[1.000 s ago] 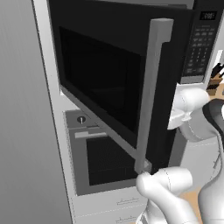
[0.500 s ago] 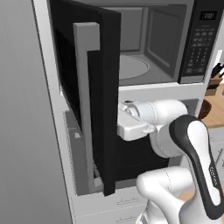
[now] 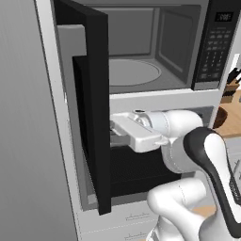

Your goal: Open the microwave, place the bowl with waffle inside the microwave, then close the microwave door and turn it on.

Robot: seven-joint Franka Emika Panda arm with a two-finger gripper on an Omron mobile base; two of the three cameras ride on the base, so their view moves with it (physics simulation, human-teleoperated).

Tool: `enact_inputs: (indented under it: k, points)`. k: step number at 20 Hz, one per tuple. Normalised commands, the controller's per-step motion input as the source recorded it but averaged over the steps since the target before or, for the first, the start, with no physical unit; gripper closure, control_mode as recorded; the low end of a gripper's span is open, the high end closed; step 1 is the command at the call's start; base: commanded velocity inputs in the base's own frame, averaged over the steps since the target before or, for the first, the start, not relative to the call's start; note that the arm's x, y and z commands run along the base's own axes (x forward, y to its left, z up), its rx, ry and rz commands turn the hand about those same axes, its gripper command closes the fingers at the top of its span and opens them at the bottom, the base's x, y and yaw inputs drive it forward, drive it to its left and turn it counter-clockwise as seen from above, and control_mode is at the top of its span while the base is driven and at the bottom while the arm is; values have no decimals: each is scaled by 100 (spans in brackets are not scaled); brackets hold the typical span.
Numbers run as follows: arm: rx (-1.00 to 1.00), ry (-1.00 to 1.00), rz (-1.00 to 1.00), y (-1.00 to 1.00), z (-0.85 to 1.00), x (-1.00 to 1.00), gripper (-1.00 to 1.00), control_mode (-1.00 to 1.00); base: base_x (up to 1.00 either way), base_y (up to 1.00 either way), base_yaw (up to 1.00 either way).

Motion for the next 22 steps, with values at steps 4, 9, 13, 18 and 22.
enact_inputs:
  k: [4, 9, 13, 18, 22]
  points:
    - [0, 3, -11, -100, 67, -34, -100, -100, 0, 0, 0]
    - [0, 18, -20, -100, 35, -31, -100, -100, 0, 0, 0]
    - [-1, 30, -34, -100, 37, 0, -100, -100, 0, 0, 0]
    - [3, 52, -43, -100, 58, 0, -100, -100, 0, 0, 0]
    - [0, 56, -45, -100, 33, 0, -100, -100, 0, 0, 0]
